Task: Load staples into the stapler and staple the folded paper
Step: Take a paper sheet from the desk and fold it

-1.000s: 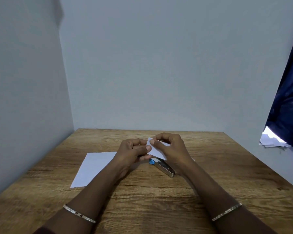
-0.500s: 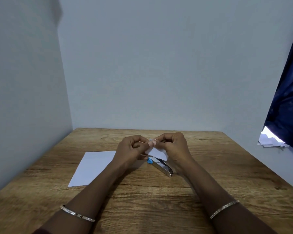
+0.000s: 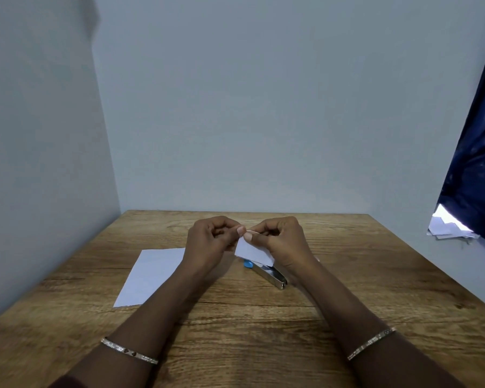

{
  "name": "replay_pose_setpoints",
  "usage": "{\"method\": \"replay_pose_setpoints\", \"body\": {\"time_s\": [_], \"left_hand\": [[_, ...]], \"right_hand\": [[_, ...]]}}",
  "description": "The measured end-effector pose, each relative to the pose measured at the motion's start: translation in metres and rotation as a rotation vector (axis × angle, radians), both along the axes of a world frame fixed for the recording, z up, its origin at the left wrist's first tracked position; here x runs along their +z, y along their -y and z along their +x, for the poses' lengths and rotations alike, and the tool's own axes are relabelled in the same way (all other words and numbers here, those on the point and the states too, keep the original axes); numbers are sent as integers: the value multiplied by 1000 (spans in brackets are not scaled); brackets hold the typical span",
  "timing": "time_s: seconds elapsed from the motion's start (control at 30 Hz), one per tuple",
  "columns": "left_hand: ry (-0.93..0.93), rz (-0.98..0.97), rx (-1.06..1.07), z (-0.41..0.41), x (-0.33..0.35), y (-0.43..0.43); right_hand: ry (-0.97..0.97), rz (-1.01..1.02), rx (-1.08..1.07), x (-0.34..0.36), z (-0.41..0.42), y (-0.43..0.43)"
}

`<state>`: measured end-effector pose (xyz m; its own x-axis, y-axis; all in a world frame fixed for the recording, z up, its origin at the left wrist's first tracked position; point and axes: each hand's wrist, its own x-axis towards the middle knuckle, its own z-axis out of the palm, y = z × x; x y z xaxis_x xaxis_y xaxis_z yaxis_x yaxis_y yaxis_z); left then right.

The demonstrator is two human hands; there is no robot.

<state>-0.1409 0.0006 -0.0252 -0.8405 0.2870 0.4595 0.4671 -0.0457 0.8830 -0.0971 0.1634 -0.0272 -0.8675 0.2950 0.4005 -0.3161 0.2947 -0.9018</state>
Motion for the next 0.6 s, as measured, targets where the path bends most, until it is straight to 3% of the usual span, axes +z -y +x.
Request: {"method": "replay_pose_setpoints", "body": {"time_s": [0.2, 0.43, 0.6], "left_hand": [[47, 0, 5, -5, 0, 2], [201, 63, -85, -5, -2, 2], [206, 51, -90, -5, -3, 2]], "right_hand": [[35, -138, 42, 0, -1, -1], [26, -151, 50, 2, 3, -1], [49, -180, 63, 0, 2, -1]]}}
